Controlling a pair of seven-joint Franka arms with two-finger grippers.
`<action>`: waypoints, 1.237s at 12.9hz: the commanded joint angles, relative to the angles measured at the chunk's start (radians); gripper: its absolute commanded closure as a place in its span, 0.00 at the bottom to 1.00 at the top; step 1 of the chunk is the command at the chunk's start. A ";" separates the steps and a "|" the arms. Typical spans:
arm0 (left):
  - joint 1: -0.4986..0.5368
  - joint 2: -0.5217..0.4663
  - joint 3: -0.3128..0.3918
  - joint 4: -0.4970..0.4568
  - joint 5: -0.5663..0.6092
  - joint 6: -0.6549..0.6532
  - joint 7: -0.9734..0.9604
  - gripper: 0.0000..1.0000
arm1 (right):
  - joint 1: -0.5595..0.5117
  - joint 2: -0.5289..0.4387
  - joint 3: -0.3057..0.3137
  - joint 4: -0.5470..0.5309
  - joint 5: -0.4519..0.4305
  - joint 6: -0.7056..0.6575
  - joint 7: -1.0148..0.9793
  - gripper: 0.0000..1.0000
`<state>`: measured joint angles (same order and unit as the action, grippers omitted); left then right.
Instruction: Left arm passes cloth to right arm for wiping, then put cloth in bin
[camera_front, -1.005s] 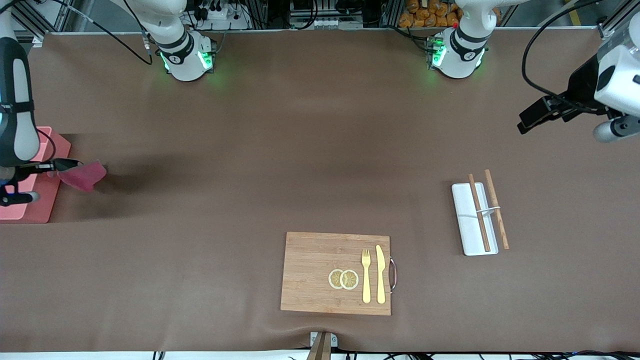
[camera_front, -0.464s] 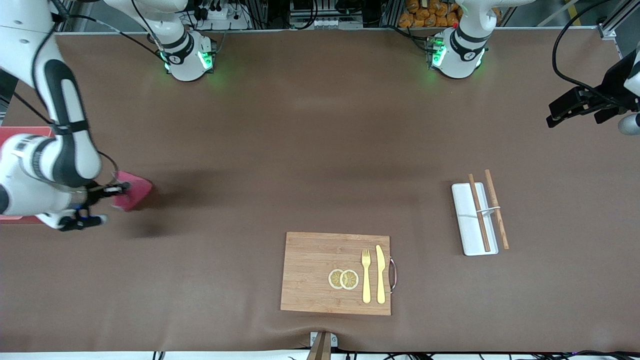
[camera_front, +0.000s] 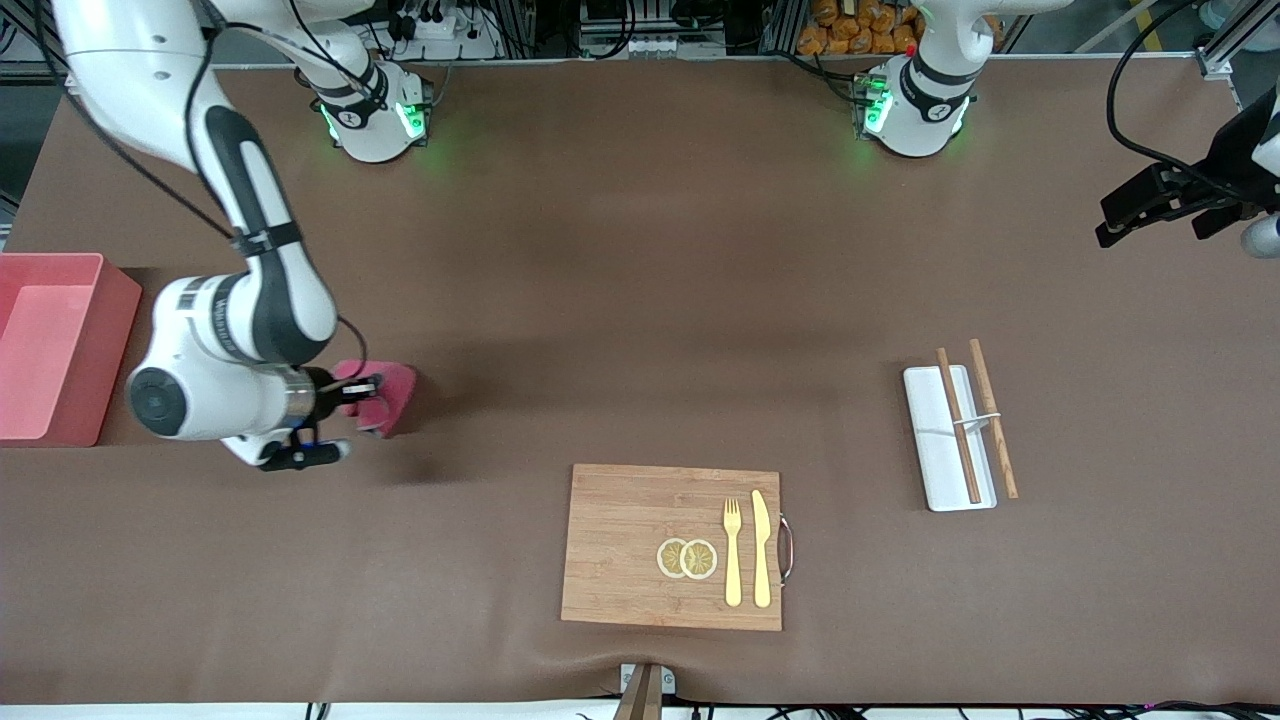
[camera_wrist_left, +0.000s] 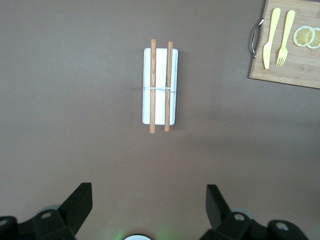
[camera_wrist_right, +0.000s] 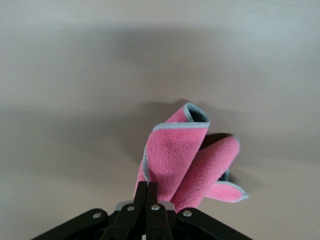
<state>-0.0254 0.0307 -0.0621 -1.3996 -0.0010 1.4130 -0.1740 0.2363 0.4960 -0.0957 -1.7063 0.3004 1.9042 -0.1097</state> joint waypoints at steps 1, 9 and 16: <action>-0.011 -0.026 0.001 -0.025 0.004 0.004 -0.008 0.00 | 0.041 -0.089 0.001 -0.004 0.051 -0.054 0.054 1.00; -0.002 -0.032 0.001 -0.025 0.003 0.003 -0.019 0.00 | 0.014 -0.388 -0.025 -0.001 -0.163 -0.244 0.124 1.00; -0.001 -0.034 0.002 -0.025 0.001 0.001 -0.019 0.00 | -0.386 -0.399 -0.026 0.057 -0.348 -0.330 -0.249 1.00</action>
<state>-0.0258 0.0257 -0.0610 -1.4019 -0.0010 1.4130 -0.1832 -0.0456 0.0964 -0.1418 -1.6786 -0.0072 1.5881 -0.2588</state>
